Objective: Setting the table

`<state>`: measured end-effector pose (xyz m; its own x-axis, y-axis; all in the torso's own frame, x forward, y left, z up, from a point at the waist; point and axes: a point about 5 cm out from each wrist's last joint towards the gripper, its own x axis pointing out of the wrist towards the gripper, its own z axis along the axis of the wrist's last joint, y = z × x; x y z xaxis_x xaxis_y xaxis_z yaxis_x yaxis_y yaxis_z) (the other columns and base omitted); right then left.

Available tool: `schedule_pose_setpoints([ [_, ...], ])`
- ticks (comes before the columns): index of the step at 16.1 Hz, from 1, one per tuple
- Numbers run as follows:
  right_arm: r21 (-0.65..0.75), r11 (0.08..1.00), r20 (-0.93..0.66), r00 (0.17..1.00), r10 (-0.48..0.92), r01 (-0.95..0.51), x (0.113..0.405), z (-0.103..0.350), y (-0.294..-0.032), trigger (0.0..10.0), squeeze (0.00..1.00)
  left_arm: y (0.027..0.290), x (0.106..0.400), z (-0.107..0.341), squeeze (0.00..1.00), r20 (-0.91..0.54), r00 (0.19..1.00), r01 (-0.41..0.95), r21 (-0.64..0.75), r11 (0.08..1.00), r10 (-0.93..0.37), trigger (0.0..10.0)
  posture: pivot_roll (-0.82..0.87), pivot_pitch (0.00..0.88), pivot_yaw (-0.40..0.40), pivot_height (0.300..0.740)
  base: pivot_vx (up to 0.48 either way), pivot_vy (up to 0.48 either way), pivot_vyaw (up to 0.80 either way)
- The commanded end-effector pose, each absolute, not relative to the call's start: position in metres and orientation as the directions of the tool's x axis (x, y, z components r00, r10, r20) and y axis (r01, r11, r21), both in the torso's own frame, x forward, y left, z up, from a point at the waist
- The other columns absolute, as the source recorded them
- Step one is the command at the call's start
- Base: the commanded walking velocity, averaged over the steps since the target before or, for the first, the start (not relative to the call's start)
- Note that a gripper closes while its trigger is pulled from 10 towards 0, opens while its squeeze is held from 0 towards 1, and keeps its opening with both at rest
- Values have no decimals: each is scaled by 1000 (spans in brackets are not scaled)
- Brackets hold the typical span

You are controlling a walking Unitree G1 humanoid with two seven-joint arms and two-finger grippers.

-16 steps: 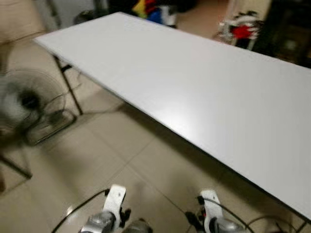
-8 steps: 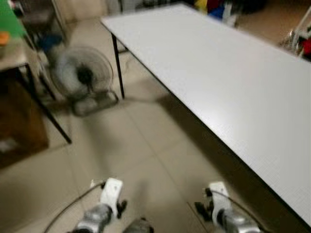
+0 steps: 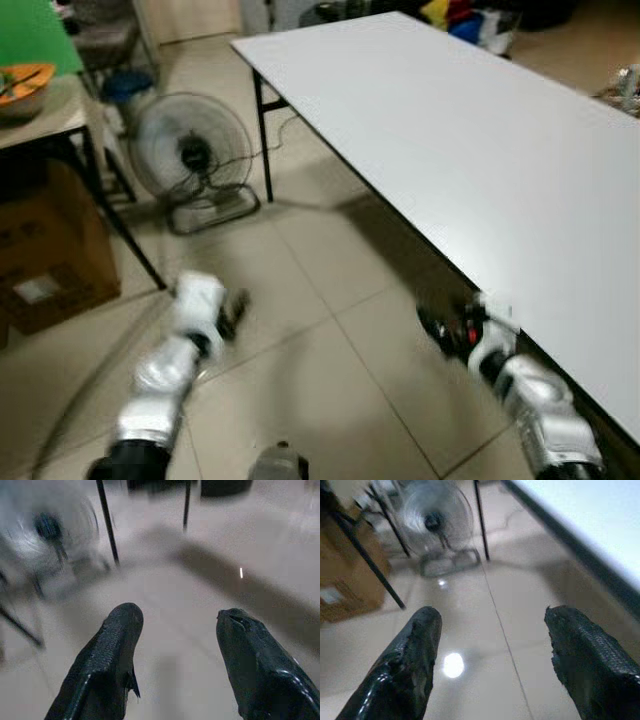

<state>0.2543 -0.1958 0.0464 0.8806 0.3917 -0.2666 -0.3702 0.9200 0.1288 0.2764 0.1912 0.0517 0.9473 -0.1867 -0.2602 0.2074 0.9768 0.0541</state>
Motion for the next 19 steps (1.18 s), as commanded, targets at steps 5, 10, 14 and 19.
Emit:
schedule_pose_setpoints([
  [5,-40,915,-109,912,396,-402,239,125,-175,10000,0,179,255,131,0,-48,981,194,150,969,-189,10000,123,0,-16,727,0,0,302],
  [10,70,979,-71,978,197,-192,246,142,-174,10000,0,155,266,154,0,53,993,99,165,981,-109,10000,97,0,-3,727,0,0,800],
  [14,196,958,-58,973,223,-207,246,142,-155,10000,0,143,266,146,0,-9,977,209,203,957,-211,10000,71,0,59,727,154,0,200],
  [19,250,946,-128,961,244,-207,251,132,-152,10000,0,143,271,143,0,-31,980,200,155,967,-198,10000,76,0,88,727,351,0,0],
])
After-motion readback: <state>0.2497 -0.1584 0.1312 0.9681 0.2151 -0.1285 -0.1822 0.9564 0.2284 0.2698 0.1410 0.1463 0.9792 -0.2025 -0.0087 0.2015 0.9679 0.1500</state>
